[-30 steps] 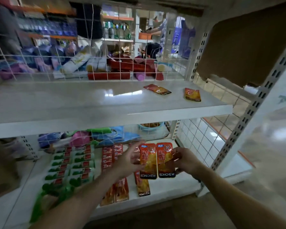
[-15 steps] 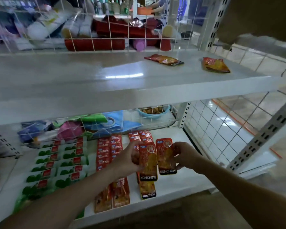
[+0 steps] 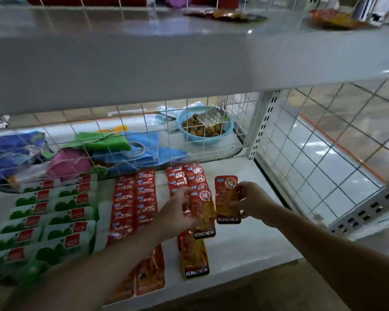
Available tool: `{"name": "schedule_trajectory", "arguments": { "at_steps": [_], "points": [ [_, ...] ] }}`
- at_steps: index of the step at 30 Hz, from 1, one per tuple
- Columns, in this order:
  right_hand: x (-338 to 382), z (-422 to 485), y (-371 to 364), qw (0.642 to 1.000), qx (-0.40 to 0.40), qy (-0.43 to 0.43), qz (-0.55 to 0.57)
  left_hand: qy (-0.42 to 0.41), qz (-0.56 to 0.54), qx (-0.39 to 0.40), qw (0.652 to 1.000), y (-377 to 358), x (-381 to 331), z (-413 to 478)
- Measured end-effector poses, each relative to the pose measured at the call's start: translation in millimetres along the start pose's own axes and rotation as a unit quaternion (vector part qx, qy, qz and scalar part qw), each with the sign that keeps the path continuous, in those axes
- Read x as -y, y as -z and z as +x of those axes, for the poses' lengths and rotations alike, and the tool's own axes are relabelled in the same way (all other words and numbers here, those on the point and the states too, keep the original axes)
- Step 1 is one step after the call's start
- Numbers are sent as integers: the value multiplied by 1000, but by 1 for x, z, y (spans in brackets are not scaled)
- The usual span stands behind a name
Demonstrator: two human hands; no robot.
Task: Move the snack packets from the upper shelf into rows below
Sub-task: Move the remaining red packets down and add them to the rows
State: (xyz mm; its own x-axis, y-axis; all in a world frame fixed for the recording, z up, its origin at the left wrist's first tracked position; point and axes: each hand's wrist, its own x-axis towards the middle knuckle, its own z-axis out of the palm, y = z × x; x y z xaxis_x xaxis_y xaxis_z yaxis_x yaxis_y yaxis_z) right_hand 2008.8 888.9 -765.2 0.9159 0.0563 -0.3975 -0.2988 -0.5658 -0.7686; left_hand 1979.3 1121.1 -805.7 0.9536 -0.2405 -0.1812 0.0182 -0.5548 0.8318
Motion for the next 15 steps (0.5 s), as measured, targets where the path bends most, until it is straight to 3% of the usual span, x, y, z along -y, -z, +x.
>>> {"name": "schedule_trajectory", "arguments": {
  "at_steps": [5, 15],
  "points": [
    [-22, 7, 6, 1000, -17, -14, 13, -2, 103, -56, 993, -15, 4, 20],
    [-28, 15, 7, 999, -12, -19, 28, 44, 192, -95, 976, -34, 3, 38]
  ]
}}
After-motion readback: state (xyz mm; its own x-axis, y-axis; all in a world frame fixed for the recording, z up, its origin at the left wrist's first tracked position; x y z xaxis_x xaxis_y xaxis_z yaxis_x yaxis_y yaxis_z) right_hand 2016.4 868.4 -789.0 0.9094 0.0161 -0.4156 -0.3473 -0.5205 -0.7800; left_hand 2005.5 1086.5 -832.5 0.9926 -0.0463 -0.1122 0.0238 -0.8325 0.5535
